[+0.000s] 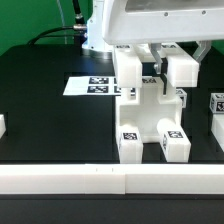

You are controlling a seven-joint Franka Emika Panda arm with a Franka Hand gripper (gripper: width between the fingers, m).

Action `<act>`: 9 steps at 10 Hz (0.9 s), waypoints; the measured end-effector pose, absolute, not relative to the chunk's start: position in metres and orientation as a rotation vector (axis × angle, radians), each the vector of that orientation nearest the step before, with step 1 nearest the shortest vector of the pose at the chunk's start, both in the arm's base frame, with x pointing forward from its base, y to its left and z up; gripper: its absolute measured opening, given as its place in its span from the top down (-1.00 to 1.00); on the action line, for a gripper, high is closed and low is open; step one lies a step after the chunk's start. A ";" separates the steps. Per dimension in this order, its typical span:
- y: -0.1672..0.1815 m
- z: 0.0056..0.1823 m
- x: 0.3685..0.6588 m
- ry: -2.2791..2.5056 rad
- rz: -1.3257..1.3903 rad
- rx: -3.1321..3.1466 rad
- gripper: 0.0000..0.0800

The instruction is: Assemble chair

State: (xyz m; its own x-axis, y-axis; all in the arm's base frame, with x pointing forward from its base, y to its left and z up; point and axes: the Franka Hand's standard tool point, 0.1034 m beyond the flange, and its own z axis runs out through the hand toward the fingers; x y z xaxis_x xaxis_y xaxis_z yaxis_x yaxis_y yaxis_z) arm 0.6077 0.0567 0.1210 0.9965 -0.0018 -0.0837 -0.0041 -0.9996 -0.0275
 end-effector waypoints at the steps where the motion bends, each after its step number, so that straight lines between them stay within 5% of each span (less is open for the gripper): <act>1: 0.057 0.121 0.608 0.005 0.130 -3.111 0.28; 9: 0.059 0.122 0.607 0.005 0.072 -3.113 0.28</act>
Offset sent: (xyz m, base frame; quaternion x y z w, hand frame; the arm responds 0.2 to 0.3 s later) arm -0.0134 0.0019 0.0051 -0.0024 0.0230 0.0148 0.9996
